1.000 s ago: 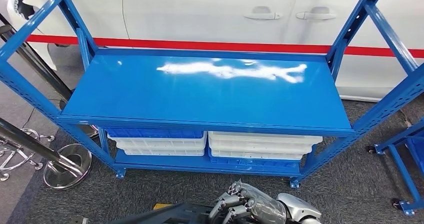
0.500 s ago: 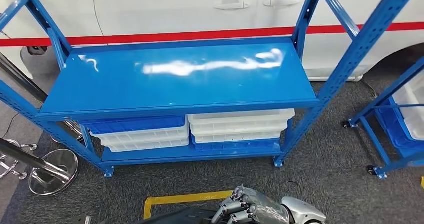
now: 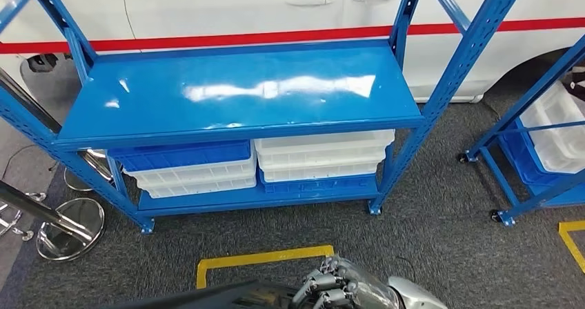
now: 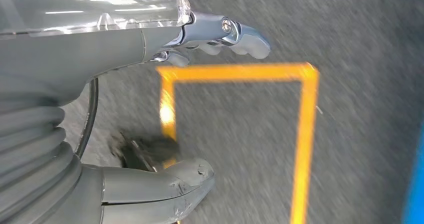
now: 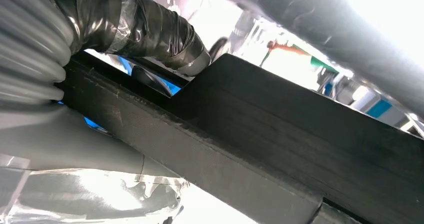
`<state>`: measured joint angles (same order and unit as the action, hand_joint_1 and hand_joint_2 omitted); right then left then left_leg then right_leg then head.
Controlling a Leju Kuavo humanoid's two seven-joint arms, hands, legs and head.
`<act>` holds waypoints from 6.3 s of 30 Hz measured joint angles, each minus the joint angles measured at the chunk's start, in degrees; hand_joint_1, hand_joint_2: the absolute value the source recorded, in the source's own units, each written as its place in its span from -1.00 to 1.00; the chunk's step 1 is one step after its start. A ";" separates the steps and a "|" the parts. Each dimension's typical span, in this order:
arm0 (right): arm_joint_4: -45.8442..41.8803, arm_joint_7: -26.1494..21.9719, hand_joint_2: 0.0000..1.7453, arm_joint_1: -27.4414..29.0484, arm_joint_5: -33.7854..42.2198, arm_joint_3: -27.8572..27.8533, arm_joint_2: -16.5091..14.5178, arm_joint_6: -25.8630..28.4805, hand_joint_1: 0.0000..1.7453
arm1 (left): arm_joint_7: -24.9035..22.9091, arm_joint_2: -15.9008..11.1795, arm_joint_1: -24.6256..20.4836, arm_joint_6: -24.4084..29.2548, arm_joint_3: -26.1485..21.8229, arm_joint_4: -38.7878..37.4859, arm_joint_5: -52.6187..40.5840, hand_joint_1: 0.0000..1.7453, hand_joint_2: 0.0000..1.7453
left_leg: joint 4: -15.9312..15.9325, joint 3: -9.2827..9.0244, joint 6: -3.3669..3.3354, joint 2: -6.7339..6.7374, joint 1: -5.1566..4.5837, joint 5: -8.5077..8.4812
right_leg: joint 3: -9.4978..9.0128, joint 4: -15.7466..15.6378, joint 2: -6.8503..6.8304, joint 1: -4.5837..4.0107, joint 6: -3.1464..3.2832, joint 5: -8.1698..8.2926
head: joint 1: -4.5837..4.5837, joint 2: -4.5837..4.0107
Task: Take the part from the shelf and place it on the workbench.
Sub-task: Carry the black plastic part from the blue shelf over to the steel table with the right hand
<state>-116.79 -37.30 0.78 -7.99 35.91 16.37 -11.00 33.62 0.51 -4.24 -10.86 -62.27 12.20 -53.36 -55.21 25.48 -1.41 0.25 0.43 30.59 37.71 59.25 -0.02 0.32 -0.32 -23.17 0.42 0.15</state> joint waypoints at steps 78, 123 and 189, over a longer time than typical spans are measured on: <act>-1.18 0.52 1.00 3.57 0.56 1.74 0.48 -1.76 1.00 | -4.77 0.04 -0.46 0.58 0.58 -0.24 -5.62 -1.00 1.00 | -6.75 6.60 2.37 2.23 0.61 1.16 | -5.08 1.04 -1.08 0.71 1.46 -5.68 | -0.11 0.00; -1.80 1.51 1.00 0.89 2.45 3.52 0.03 1.98 1.00 | -6.78 2.44 -2.51 2.40 0.61 -0.28 -6.05 -1.00 1.00 | -3.56 4.89 0.49 -2.40 0.85 -0.99 | -1.99 2.02 5.68 0.32 -0.31 -3.90 | -0.12 0.00; -3.33 -0.81 1.00 -0.57 4.73 6.70 -6.01 6.75 1.00 | -6.62 -0.90 -3.10 2.54 0.61 -0.28 -5.10 -1.00 1.00 | -3.59 5.89 -0.14 0.63 0.72 -1.65 | 4.72 15.28 0.48 0.30 -0.90 -10.45 | -0.13 0.00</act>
<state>-120.12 -38.11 0.21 -3.26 42.61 10.36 -4.25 27.00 -0.39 -7.34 -8.32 -61.66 11.91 -58.46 -58.80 31.38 -1.55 0.88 1.15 28.94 42.44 74.53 0.46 0.63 -1.22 -33.62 0.29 0.15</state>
